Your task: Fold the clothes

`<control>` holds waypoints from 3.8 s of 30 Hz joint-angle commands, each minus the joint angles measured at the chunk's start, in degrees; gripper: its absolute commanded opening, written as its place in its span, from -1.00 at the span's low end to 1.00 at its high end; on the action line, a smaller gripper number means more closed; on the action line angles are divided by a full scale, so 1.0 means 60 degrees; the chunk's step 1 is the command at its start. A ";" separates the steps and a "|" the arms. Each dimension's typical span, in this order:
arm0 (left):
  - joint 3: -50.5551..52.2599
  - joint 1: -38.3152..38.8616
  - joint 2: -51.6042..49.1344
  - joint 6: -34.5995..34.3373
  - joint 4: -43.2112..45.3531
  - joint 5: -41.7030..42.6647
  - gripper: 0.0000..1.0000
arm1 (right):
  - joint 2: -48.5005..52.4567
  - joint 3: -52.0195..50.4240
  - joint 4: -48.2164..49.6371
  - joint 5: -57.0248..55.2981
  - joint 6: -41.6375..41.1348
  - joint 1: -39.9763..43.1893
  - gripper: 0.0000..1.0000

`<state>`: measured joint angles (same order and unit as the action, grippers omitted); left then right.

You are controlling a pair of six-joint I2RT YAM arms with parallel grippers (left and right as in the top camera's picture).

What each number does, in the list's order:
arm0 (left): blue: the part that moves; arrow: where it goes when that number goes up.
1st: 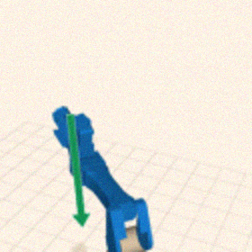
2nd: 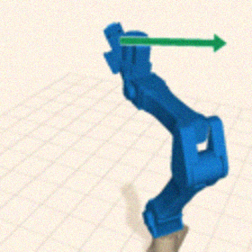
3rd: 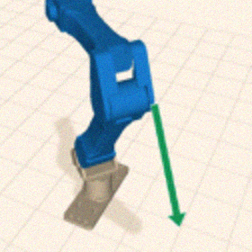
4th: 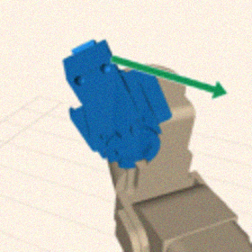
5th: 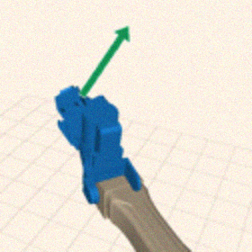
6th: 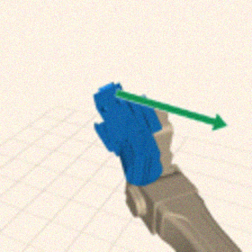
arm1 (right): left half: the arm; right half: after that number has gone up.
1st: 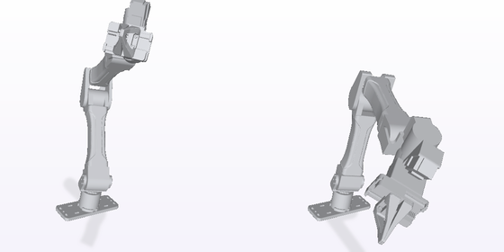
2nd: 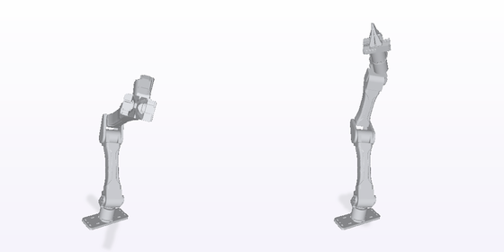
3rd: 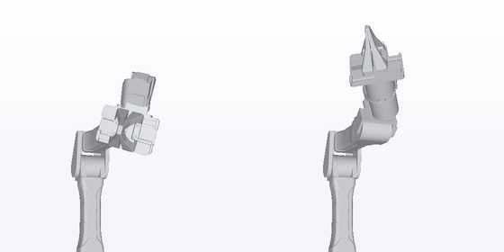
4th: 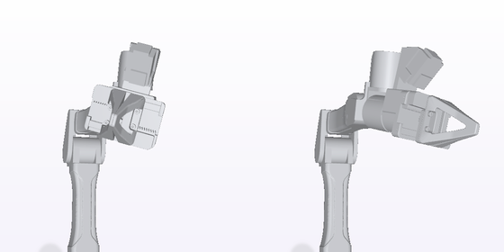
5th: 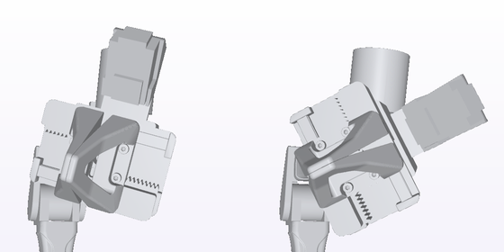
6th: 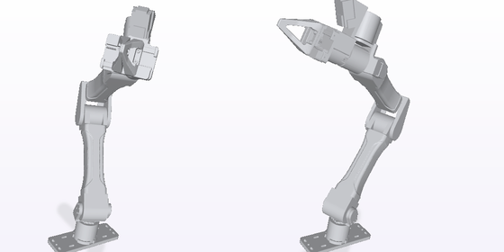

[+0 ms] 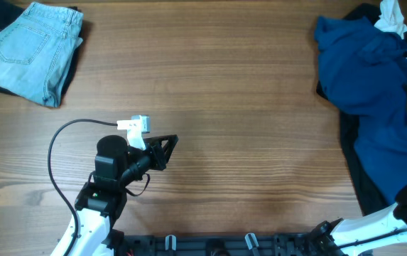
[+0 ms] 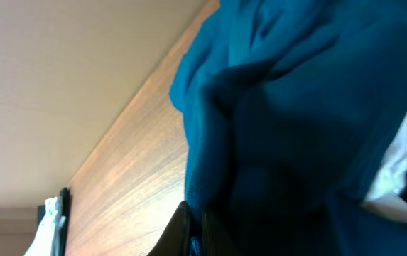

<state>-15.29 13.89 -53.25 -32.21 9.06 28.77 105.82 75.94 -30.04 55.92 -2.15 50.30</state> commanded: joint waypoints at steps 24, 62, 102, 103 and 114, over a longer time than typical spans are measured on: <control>-0.0142 0.0040 -0.0029 0.0033 0.0313 -0.0317 -0.84 | -0.4269 0.0040 -0.1683 0.0372 0.0353 -0.3905 -0.91; -0.0142 0.0040 -0.0029 0.0033 0.0251 -0.1086 -0.92 | -0.4528 0.0040 -0.1960 -0.0484 0.0175 -1.3548 -0.91; -0.0142 0.0015 -0.1253 -0.0018 0.0634 -0.3468 0.25 | -0.2976 0.0029 -0.4834 -0.2776 -0.2874 -1.3533 0.52; -0.0142 0.0015 -0.1621 0.0044 0.0703 -0.3140 0.09 | -0.2976 0.0029 -0.4834 -0.2805 -0.2637 -1.3362 0.52; -0.1610 0.0025 -0.4856 0.0259 0.1694 -0.0091 0.29 | -0.2994 0.0029 -0.4717 -0.3402 -0.1392 -1.2433 0.89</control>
<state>-19.25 13.89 -79.88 -32.27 18.48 20.34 87.55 75.96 -58.43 36.34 -13.80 -24.51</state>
